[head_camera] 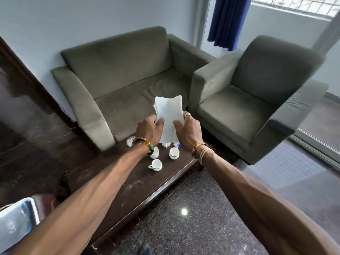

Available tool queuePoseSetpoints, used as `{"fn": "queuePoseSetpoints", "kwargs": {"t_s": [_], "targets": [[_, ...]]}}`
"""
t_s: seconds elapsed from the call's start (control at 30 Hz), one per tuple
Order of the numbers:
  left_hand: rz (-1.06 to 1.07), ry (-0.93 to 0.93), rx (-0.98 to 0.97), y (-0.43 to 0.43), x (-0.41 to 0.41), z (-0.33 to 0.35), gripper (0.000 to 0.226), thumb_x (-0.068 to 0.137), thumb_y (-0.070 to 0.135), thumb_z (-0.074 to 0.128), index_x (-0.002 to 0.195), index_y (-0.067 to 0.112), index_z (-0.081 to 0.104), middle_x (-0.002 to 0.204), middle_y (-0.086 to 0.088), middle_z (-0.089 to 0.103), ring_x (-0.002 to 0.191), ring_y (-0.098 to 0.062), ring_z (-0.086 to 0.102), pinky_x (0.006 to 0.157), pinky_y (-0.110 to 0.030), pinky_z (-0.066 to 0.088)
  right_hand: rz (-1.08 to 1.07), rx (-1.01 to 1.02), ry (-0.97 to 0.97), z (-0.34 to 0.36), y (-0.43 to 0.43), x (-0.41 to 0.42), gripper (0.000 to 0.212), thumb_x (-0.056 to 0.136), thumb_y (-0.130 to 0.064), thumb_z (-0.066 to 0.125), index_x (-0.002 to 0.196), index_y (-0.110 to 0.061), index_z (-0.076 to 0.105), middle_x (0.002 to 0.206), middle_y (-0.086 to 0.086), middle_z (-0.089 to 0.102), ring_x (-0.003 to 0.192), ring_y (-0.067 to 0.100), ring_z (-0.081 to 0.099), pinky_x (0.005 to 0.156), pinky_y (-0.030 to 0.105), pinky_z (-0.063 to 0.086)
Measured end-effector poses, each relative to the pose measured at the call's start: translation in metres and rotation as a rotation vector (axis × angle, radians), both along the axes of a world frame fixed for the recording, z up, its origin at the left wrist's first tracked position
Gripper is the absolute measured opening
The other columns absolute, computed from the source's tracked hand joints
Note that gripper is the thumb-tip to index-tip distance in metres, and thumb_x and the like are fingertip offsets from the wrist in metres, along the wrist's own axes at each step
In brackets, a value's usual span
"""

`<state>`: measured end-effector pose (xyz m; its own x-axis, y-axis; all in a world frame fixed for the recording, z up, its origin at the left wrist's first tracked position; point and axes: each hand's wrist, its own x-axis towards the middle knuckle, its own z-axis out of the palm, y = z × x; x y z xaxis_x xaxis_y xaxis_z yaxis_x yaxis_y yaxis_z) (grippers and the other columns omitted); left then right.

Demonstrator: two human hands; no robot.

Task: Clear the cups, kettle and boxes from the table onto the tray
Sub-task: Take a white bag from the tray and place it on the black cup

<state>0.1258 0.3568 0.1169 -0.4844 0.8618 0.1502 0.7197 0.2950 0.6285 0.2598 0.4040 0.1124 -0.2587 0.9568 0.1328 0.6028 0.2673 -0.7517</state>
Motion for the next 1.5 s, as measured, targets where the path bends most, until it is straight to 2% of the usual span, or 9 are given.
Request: {"fn": "queuePoseSetpoints", "kwargs": {"t_s": [0.23, 0.37, 0.57, 0.8, 0.97, 1.13, 1.3, 1.4, 1.5], "targets": [[0.021, -0.090, -0.027, 0.051, 0.018, -0.034, 0.047, 0.090, 0.029, 0.057, 0.053, 0.011, 0.034, 0.065, -0.019, 0.059, 0.053, -0.027, 0.038, 0.049, -0.032, 0.017, -0.052, -0.006, -0.026, -0.033, 0.034, -0.006, 0.026, 0.103, -0.025, 0.036, 0.095, -0.012, 0.057, 0.089, 0.003, 0.052, 0.099, 0.030, 0.052, 0.072, 0.024, 0.025], [-0.003, -0.176, -0.104, 0.080, 0.005, -0.052, 0.036, 0.090, 0.029, 0.057, 0.066, 0.003, 0.056, 0.074, -0.023, 0.065, 0.065, -0.035, 0.053, 0.055, -0.031, 0.026, -0.127, -0.074, -0.118, -0.047, 0.063, -0.012, 0.036, 0.104, -0.030, 0.033, 0.099, -0.008, 0.060, 0.096, 0.009, 0.051, 0.100, 0.032, 0.052, 0.084, 0.033, 0.034], [-0.011, -0.188, -0.118, 0.120, -0.017, -0.054, 0.043, 0.089, 0.027, 0.056, 0.055, 0.010, 0.036, 0.062, -0.022, 0.052, 0.058, -0.025, 0.039, 0.052, -0.033, 0.018, -0.130, -0.120, -0.215, -0.049, 0.109, -0.026, 0.034, 0.103, -0.028, 0.035, 0.093, -0.008, 0.060, 0.103, 0.016, 0.058, 0.102, 0.034, 0.054, 0.079, 0.034, 0.034], [0.004, -0.176, -0.239, 0.152, -0.017, -0.094, 0.035, 0.086, 0.031, 0.055, 0.059, 0.009, 0.046, 0.068, -0.019, 0.061, 0.063, -0.033, 0.052, 0.053, -0.034, 0.036, -0.054, -0.227, -0.243, -0.082, 0.139, -0.030, 0.037, 0.094, -0.025, 0.051, 0.061, -0.015, 0.040, 0.087, 0.018, 0.066, 0.087, 0.038, 0.060, 0.065, 0.030, 0.030], [0.040, -0.310, -0.315, 0.164, -0.010, -0.137, 0.032, 0.088, 0.034, 0.056, 0.074, 0.004, 0.056, 0.074, -0.016, 0.065, 0.068, -0.031, 0.057, 0.061, -0.038, 0.049, 0.021, -0.374, -0.291, -0.119, 0.163, -0.024, 0.024, 0.093, -0.027, 0.053, 0.073, -0.014, 0.049, 0.095, 0.020, 0.067, 0.093, 0.038, 0.060, 0.067, 0.030, 0.033], [0.151, -0.448, -0.295, 0.184, 0.001, -0.155, 0.036, 0.090, 0.034, 0.058, 0.076, 0.000, 0.058, 0.070, -0.009, 0.054, 0.065, -0.018, 0.044, 0.055, -0.029, 0.034, 0.129, -0.422, -0.301, -0.132, 0.194, -0.016, 0.021, 0.092, -0.027, 0.054, 0.081, -0.010, 0.059, 0.097, 0.018, 0.069, 0.091, 0.037, 0.062, 0.067, 0.029, 0.035], [0.193, -0.276, -0.256, 0.223, 0.004, -0.139, 0.041, 0.086, 0.032, 0.062, 0.057, 0.014, 0.038, 0.053, 0.000, 0.042, 0.054, -0.021, 0.034, 0.045, -0.028, 0.023, 0.208, -0.373, -0.276, -0.113, 0.243, -0.010, 0.029, 0.092, -0.022, 0.053, 0.064, -0.015, 0.046, 0.092, 0.019, 0.070, 0.089, 0.037, 0.061, 0.066, 0.031, 0.034], [0.186, -0.306, -0.226, 0.245, 0.004, -0.130, 0.036, 0.082, 0.036, 0.059, 0.065, 0.006, 0.050, 0.061, -0.014, 0.058, 0.057, -0.033, 0.050, 0.051, -0.035, 0.043, 0.236, -0.357, -0.266, -0.102, 0.268, -0.016, 0.023, 0.092, -0.022, 0.052, 0.073, -0.010, 0.053, 0.091, 0.020, 0.070, 0.089, 0.038, 0.062, 0.072, 0.037, 0.044], [0.203, -0.311, -0.209, 0.263, -0.002, -0.135, 0.040, 0.078, 0.044, 0.050, 0.064, 0.006, 0.050, 0.063, -0.017, 0.060, 0.058, -0.034, 0.053, 0.053, -0.038, 0.046, 0.248, -0.358, -0.254, -0.101, 0.283, -0.025, 0.027, 0.092, -0.023, 0.051, 0.067, -0.011, 0.051, 0.084, 0.018, 0.069, 0.082, 0.036, 0.060, 0.071, 0.036, 0.044]]}}
